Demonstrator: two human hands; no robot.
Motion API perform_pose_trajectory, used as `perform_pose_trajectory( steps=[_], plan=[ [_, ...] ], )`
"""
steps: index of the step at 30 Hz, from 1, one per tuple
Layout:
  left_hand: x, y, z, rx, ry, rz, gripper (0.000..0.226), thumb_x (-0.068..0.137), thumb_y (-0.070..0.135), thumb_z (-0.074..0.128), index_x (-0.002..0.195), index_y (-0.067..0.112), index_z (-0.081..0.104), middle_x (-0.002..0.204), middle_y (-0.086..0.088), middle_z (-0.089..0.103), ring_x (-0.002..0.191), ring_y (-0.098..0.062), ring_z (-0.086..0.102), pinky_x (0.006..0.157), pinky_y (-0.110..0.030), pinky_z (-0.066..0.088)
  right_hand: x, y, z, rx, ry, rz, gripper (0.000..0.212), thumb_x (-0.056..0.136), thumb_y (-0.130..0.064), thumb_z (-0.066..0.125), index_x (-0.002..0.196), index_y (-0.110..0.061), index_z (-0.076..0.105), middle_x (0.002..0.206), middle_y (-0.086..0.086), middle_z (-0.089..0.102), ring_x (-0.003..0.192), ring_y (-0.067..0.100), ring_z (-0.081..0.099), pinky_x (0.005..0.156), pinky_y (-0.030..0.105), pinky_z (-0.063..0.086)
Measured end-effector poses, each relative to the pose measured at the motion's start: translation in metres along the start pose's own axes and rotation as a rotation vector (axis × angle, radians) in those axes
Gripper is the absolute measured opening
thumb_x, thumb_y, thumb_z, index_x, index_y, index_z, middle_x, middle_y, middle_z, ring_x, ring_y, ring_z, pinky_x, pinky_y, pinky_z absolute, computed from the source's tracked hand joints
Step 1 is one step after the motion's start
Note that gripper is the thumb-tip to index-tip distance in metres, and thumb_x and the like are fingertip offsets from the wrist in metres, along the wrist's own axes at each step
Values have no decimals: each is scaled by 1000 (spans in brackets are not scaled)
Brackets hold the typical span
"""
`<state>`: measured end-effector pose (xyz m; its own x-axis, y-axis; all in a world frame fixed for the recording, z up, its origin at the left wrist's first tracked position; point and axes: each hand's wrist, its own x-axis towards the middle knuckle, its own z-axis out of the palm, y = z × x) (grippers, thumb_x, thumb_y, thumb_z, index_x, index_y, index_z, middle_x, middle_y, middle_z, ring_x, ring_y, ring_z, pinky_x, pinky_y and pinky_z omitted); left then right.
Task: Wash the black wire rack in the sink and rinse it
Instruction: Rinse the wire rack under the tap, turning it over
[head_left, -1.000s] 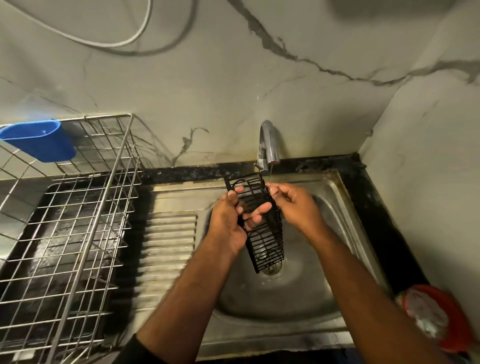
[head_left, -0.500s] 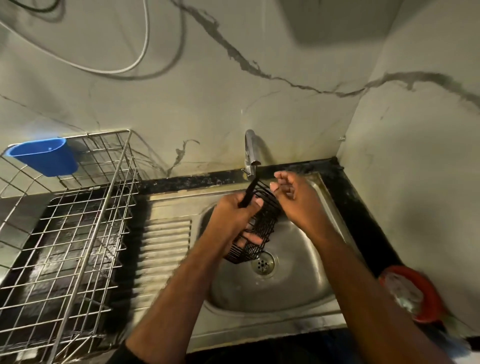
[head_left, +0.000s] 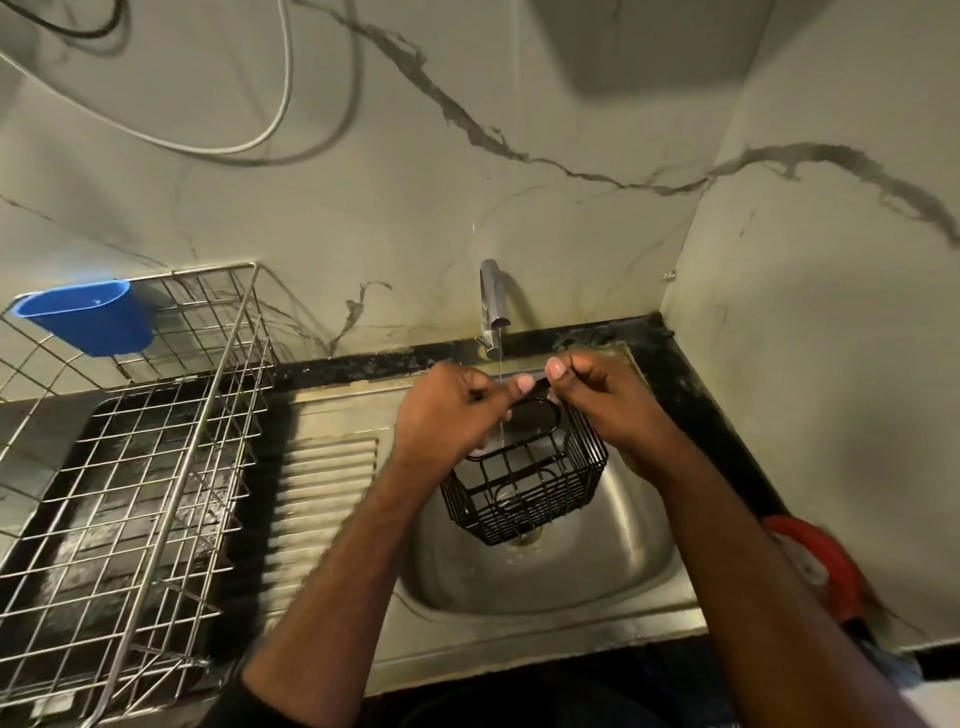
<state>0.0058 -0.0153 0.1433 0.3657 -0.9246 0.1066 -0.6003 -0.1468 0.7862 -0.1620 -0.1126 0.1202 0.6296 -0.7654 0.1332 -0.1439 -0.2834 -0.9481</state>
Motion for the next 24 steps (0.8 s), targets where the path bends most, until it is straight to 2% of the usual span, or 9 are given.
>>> perform_pose_trajectory(
  steps=[2, 5, 8, 10, 13, 16, 19, 22, 24],
  plan=[
    [1, -3, 1, -175, 28, -37, 52, 92, 57, 62, 67, 13, 73, 54, -2, 68, 46, -12, 60, 60, -27, 52, 0, -3, 4, -27, 40, 28, 40, 103, -43, 47, 81, -11, 56, 74, 14, 53, 68, 16, 49, 69, 27, 43],
    [2, -15, 0, -501, 164, -164, 56, 94, 59, 49, 96, 8, 75, 86, -7, 78, 82, -17, 74, 84, -34, 54, -1, -6, 11, -94, 158, 99, 33, 104, -42, 44, 84, -19, 57, 69, -7, 48, 63, -2, 43, 63, 16, 38],
    [-2, -30, -1, -662, 178, -312, 74, 82, 81, 36, 112, 23, 70, 111, -3, 77, 113, -21, 68, 108, -52, 44, 3, 4, 8, 135, 294, 246, 31, 101, -49, 46, 87, -26, 61, 69, -10, 48, 68, 8, 45, 70, 30, 41],
    [-10, -40, 5, -674, 77, -380, 76, 82, 85, 24, 112, 31, 67, 119, -1, 74, 118, -19, 64, 114, -53, 37, 5, 4, 2, 347, 417, 382, 31, 102, -47, 47, 83, -25, 58, 63, -9, 48, 59, 9, 44, 68, 37, 43],
    [-15, -50, 12, -588, 11, -415, 82, 88, 84, 17, 111, 27, 71, 114, 0, 75, 113, -14, 64, 115, -50, 33, 4, 2, -6, 617, 553, 486, 23, 104, -38, 50, 92, -20, 56, 63, -6, 45, 57, 9, 43, 67, 33, 47],
    [-15, -51, 8, -485, -55, -411, 74, 82, 86, 30, 118, 34, 69, 119, 0, 72, 116, -16, 63, 115, -54, 36, 0, 8, -12, 678, 577, 586, 16, 100, -32, 60, 108, -18, 62, 73, -3, 50, 68, 13, 51, 86, 48, 53],
    [-16, -50, 4, -423, -147, -351, 95, 70, 98, 39, 140, 36, 55, 138, 4, 62, 128, -17, 55, 116, -55, 36, -4, 14, -13, 781, 605, 639, 16, 100, -27, 59, 111, -16, 60, 76, -3, 56, 71, 14, 57, 83, 54, 51],
    [-14, -51, -5, -292, -251, -231, 93, 77, 88, 50, 152, 33, 42, 147, 9, 51, 134, -13, 48, 118, -45, 35, -6, 28, -14, 910, 627, 730, 13, 103, -21, 52, 113, -14, 57, 77, 0, 55, 72, 15, 57, 97, 61, 45],
    [-8, -56, -11, -196, -347, -172, 87, 78, 81, 60, 153, 41, 40, 138, 9, 57, 128, -16, 56, 109, -36, 43, -9, 41, -13, 973, 590, 789, 14, 105, -17, 46, 114, -12, 54, 80, 2, 53, 74, 17, 54, 100, 64, 40]
  ],
)
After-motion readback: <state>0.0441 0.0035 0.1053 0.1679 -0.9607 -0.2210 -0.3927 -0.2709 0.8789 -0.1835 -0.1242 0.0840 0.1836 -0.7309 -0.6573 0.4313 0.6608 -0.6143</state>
